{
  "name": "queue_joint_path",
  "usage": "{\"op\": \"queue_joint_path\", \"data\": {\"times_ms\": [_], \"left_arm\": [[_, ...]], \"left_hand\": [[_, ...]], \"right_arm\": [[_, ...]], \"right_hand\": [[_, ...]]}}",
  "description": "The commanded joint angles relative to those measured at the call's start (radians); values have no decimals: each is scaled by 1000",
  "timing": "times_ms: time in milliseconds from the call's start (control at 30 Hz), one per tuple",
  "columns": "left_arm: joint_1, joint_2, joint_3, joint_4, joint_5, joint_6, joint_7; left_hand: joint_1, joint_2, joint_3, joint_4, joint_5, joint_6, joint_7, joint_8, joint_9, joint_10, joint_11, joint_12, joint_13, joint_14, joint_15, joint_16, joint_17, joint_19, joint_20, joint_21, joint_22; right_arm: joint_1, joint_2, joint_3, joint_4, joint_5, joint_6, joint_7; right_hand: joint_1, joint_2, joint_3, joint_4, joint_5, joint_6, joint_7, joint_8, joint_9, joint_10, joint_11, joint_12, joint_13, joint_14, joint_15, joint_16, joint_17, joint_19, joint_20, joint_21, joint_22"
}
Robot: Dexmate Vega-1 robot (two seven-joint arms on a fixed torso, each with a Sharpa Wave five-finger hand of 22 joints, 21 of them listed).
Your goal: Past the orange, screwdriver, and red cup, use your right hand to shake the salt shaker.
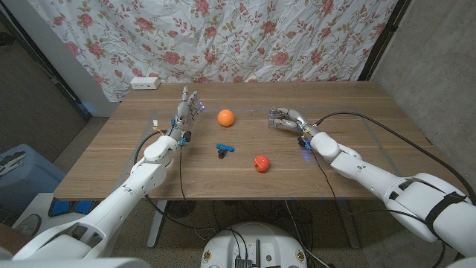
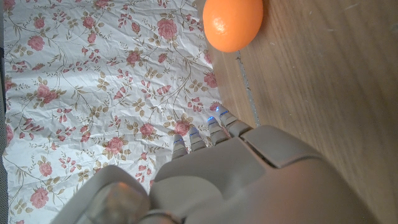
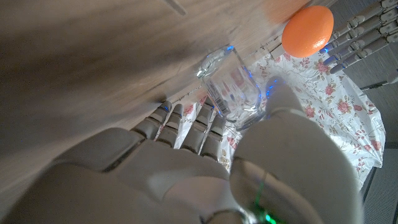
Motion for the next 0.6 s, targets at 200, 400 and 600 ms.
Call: {"op": "queue_joint_path", "data": {"times_ms": [200, 400, 600], "left_arm": [[0, 0, 0, 1, 0, 0, 0], [0, 0, 0, 0, 0, 0, 0], [0, 0, 0, 0, 0, 0, 0]], "left_hand": [[0, 101, -2, 6, 8, 3, -7, 5, 6, 0, -9, 4, 4, 0, -106, 5, 6, 4, -23, 5, 5], [0, 101, -2, 6, 7, 3, -7, 5, 6, -1, -7, 4, 4, 1, -105, 5, 6, 4, -24, 5, 5], [0, 101, -2, 6, 7, 2, -7, 4, 6, -1, -8, 4, 4, 0, -106, 5, 6, 4, -24, 5, 5]], "right_arm": [[1, 4, -3, -4, -13, -13, -36], [1, 8, -5, 1, -21, -7, -57], [-2, 7, -6, -5, -31, -12, -80]], "right_hand": [[18, 24, -23, -1, -8, 68, 0, 39, 9, 81, -3, 8, 7, 57, -136, 25, 10, 35, -4, 2, 1], [44, 31, -33, -7, -11, 93, 0, 55, 11, 130, -4, 12, 13, 87, -146, 39, 15, 47, -19, 1, 1], [83, 46, -40, -12, -15, 139, 0, 80, 14, 183, -5, 16, 20, 115, -149, 53, 21, 65, -23, 2, 0]]}}
